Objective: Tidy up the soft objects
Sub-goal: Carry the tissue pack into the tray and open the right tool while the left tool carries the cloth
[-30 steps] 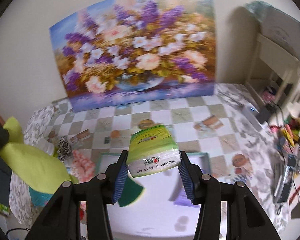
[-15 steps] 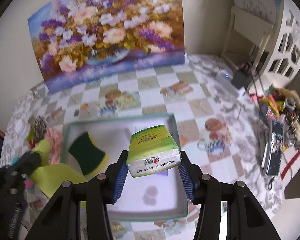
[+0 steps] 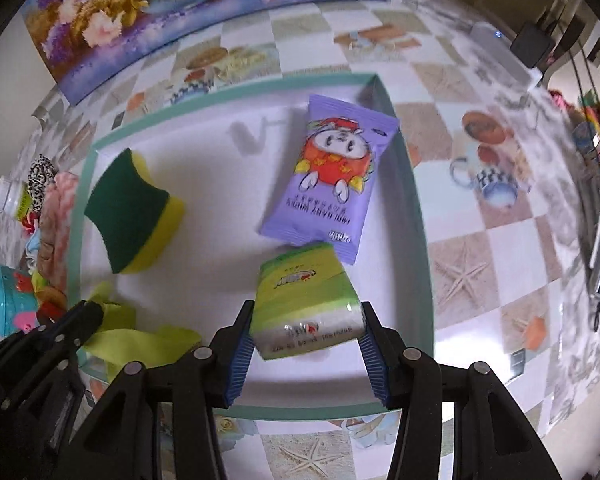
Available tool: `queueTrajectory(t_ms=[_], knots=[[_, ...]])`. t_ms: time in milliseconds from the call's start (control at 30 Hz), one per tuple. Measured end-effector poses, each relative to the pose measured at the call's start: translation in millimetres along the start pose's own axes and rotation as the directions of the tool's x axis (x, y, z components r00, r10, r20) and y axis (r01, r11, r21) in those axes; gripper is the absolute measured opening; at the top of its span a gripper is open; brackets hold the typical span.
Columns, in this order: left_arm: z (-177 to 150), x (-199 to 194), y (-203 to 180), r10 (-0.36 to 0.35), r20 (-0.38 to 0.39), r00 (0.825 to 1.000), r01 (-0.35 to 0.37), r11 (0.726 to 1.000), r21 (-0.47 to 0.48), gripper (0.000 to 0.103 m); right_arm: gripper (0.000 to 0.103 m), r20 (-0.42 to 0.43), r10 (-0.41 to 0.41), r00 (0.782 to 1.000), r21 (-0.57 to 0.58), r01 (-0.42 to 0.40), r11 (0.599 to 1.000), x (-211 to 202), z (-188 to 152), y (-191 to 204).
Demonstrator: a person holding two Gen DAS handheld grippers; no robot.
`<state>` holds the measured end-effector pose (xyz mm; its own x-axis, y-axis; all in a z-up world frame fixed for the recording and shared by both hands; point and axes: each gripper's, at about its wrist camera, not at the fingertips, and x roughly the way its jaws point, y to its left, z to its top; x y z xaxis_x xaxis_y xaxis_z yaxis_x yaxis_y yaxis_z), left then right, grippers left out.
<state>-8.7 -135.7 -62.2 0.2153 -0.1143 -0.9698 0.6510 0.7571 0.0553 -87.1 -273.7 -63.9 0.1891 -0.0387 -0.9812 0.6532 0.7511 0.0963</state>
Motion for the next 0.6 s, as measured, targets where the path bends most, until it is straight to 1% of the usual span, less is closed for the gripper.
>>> queueTrajectory(t_ms=[200,400,500,533,567,600], knots=[[-0.8,18.2,6.1,-0.001,-0.057,0.998,-0.001,1.0,-0.029,0.003,0.052,-0.029,-0.022,0.999,-0.024,0.021,0.999,3.3,-5.3,3.2],[-1.5,17.7,5.0,-0.015,-0.06,0.998,0.013,0.999,-0.039,0.003,0.053,-0.083,-0.051,0.995,-0.064,0.046,0.997,14.8,-12.8,12.8],[2.9,15.0,8.6,-0.022,-0.056,0.998,0.019,0.999,-0.05,0.006,0.056,-0.092,-0.067,0.993,-0.074,0.061,0.995,16.2,-14.6,15.9],[8.6,14.9,11.2,-0.022,-0.055,0.998,0.019,0.998,-0.052,0.012,0.06,-0.085,-0.071,0.994,-0.076,0.065,0.995,15.0,-15.1,17.3],[10.0,12.3,12.5,-0.021,-0.047,0.999,0.018,0.998,-0.056,0.026,0.062,-0.074,-0.072,0.995,-0.075,0.066,0.995,11.8,-15.2,18.0],[14.8,12.1,16.9,-0.021,-0.04,0.999,0.019,0.998,-0.062,0.034,0.064,-0.066,-0.071,0.995,-0.074,0.066,0.995,9.9,-14.8,17.9]])
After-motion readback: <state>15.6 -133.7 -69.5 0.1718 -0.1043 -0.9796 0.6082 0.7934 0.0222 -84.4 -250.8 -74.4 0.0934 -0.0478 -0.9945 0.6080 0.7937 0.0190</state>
